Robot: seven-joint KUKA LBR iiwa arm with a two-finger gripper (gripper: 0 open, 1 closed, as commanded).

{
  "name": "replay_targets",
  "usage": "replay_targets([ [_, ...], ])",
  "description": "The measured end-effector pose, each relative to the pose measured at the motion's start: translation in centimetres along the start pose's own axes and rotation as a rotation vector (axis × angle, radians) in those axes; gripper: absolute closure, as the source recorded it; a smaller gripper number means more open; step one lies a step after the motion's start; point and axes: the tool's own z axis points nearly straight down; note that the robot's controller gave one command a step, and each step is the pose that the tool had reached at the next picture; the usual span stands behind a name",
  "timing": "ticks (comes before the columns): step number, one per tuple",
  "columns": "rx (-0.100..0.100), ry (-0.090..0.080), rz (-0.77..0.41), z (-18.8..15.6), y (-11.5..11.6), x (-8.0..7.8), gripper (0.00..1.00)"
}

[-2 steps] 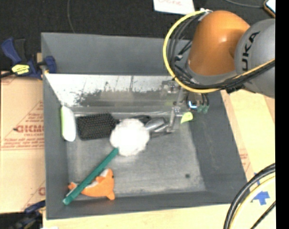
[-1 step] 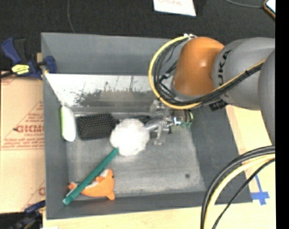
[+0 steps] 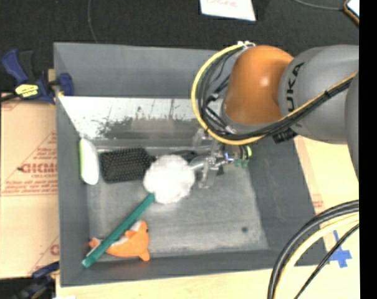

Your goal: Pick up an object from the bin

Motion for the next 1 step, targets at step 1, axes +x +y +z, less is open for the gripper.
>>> replay_targets([
  [1,0.001,0.013,0.002,2.81,0.13,0.32,0.00],
])
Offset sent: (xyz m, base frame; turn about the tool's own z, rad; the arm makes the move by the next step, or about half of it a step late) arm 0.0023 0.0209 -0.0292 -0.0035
